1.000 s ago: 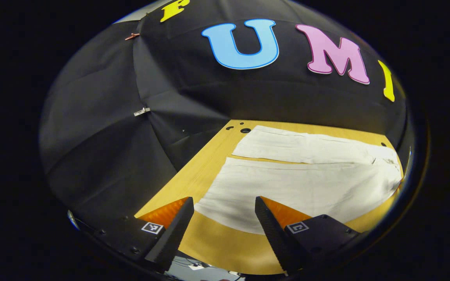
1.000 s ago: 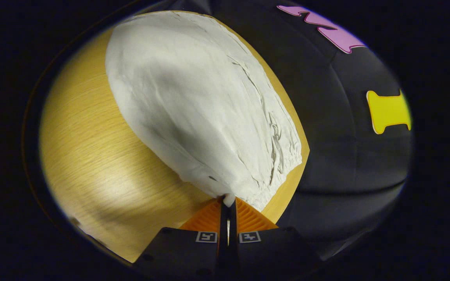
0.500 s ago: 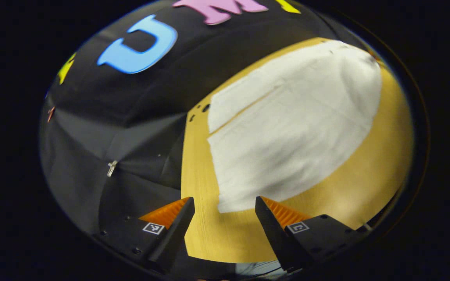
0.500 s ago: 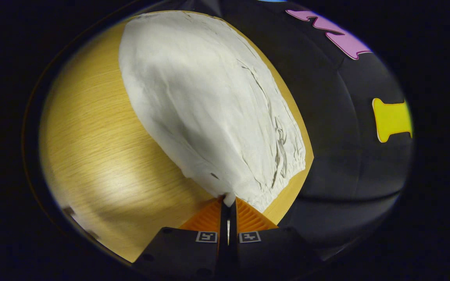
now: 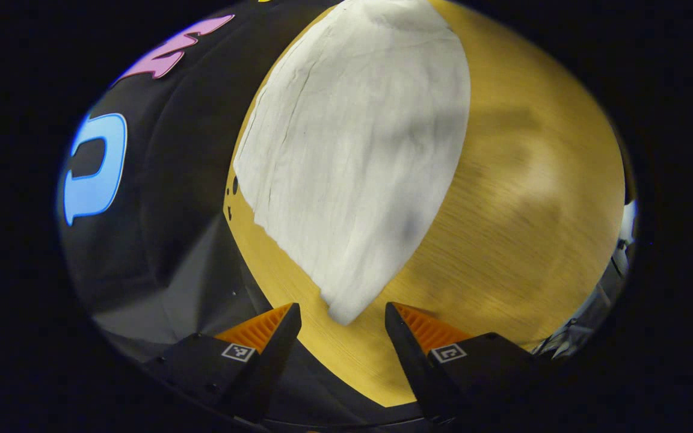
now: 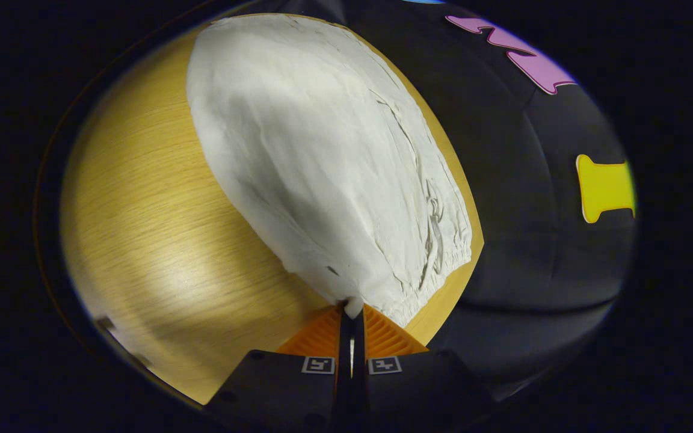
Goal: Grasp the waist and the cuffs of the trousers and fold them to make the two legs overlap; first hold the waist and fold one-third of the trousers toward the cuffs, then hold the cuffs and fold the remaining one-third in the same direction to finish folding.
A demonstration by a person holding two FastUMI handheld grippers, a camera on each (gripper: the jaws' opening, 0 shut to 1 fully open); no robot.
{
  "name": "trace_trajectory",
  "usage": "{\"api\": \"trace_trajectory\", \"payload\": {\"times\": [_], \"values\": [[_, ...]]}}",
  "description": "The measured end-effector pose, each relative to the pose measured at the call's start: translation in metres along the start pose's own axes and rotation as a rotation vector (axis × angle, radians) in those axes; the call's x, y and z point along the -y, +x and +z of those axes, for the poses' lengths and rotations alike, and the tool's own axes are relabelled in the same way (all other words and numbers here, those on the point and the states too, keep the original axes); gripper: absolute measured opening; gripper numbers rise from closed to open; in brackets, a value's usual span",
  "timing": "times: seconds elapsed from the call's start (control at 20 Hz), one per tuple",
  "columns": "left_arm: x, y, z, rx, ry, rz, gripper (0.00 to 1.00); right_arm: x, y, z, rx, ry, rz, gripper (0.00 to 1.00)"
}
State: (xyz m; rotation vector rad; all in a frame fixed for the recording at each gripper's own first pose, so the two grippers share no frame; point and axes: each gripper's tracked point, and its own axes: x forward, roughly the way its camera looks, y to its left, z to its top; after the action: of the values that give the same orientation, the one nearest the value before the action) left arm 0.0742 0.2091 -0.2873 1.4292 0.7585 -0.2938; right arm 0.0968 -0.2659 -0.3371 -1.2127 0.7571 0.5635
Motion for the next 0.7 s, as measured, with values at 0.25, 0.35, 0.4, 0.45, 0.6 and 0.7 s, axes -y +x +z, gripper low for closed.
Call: {"api": "trace_trajectory", "payload": {"times": [0.25,0.35,0.4,0.45,0.6,0.7], "values": [[-0.010,0.022,0.018,0.058,0.092,-0.031,0.78,-0.001,0.001,0.000,-0.006,-0.070,-0.005,0.05],[-0.013,0.026,0.023,0.075,0.131,-0.039,0.65,-0.001,0.001,-0.001,-0.007,-0.094,-0.006,0.05],[-0.011,0.029,0.025,0.079,0.138,-0.052,0.52,-0.001,0.001,0.000,-0.010,-0.100,-0.008,0.05],[-0.008,0.032,0.023,0.075,0.140,-0.075,0.43,0.000,0.002,-0.001,-0.013,-0.106,-0.011,0.05],[-0.006,0.032,0.024,0.059,0.177,-0.058,0.06,0.000,0.001,-0.001,-0.026,-0.137,-0.029,0.05],[-0.003,0.029,0.022,0.057,0.161,-0.046,0.05,0.001,0.002,-0.003,-0.032,-0.158,-0.045,0.05]]}}
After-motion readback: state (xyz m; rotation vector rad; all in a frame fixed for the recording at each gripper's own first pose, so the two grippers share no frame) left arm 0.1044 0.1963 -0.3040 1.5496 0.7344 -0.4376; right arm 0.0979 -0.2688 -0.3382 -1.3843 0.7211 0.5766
